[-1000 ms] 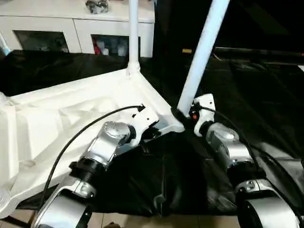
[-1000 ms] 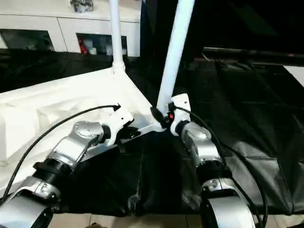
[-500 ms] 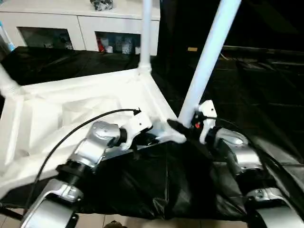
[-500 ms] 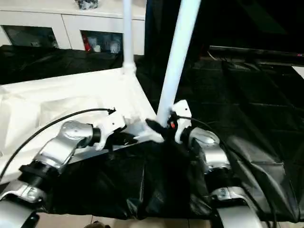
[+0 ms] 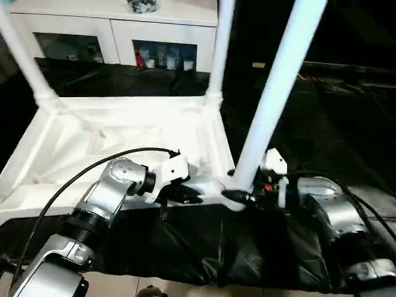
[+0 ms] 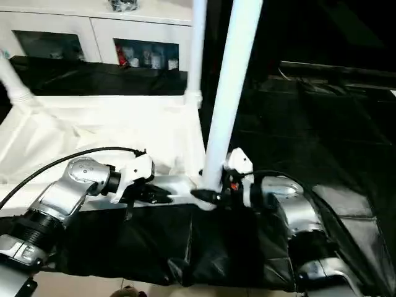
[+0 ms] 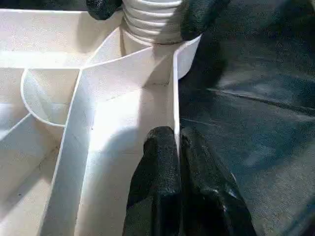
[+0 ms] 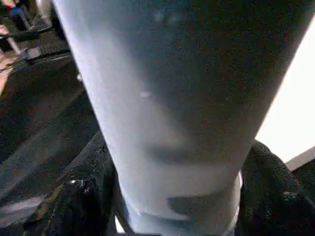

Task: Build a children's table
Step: Insert table leg to table base

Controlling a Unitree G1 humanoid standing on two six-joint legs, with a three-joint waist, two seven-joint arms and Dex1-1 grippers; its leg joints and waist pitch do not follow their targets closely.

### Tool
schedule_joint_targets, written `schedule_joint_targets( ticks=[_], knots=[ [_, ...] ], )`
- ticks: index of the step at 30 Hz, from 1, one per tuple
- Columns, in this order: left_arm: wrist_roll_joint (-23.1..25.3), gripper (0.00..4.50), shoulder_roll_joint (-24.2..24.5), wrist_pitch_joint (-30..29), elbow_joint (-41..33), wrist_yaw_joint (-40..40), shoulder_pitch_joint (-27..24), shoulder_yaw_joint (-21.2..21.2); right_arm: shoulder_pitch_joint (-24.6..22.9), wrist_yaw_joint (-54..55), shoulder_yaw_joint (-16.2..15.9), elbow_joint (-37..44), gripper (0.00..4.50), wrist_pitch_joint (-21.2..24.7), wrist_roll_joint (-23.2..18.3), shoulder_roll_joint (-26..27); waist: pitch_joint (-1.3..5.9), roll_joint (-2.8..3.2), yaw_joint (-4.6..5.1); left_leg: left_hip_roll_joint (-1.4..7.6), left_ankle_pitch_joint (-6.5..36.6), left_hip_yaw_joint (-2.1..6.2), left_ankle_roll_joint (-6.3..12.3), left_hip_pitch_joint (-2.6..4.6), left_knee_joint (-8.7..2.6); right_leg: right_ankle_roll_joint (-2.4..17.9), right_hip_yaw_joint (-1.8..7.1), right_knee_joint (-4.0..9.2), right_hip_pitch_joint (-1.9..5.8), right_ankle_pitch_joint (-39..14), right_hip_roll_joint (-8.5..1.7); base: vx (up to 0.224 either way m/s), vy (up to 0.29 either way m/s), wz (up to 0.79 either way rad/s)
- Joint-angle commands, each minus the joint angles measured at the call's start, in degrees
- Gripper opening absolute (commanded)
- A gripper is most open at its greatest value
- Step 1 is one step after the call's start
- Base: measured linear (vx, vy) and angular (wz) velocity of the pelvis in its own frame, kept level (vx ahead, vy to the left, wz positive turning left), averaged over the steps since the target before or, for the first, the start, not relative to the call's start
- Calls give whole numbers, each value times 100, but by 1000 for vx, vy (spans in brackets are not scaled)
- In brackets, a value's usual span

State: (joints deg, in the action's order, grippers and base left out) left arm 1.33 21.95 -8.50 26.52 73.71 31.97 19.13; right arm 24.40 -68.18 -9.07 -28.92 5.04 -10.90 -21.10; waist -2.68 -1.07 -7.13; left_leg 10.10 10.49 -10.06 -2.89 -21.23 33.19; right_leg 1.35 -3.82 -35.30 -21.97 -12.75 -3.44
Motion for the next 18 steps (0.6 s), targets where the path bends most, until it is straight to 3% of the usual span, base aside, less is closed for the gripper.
schedule_joint_targets(
  ticks=[1,10,15,18],
  knots=[
    [-228,0,-143,177,-192,181,149,135,-95,-158,-283,89,285,156,90,18,338,48,9,402,710,111,407,88,-354,1482,309,339,280,204,-564,0,0,0],
    [-181,0,-163,257,-62,193,170,94,-215,-109,-270,257,273,322,38,39,353,53,-13,396,637,110,428,92,-336,1502,301,319,285,362,-561,0,0,0],
    [-248,0,-372,86,38,-219,191,-115,-179,428,-80,106,273,418,22,275,326,43,-13,402,831,109,327,99,-358,1465,312,351,267,-26,-569,0,0,0],
    [-20,0,-752,-22,477,-1275,421,-313,98,1807,178,-603,273,277,337,687,299,23,48,380,1064,123,117,112,-382,1400,330,410,240,-630,-595,0,0,0]
  ],
)
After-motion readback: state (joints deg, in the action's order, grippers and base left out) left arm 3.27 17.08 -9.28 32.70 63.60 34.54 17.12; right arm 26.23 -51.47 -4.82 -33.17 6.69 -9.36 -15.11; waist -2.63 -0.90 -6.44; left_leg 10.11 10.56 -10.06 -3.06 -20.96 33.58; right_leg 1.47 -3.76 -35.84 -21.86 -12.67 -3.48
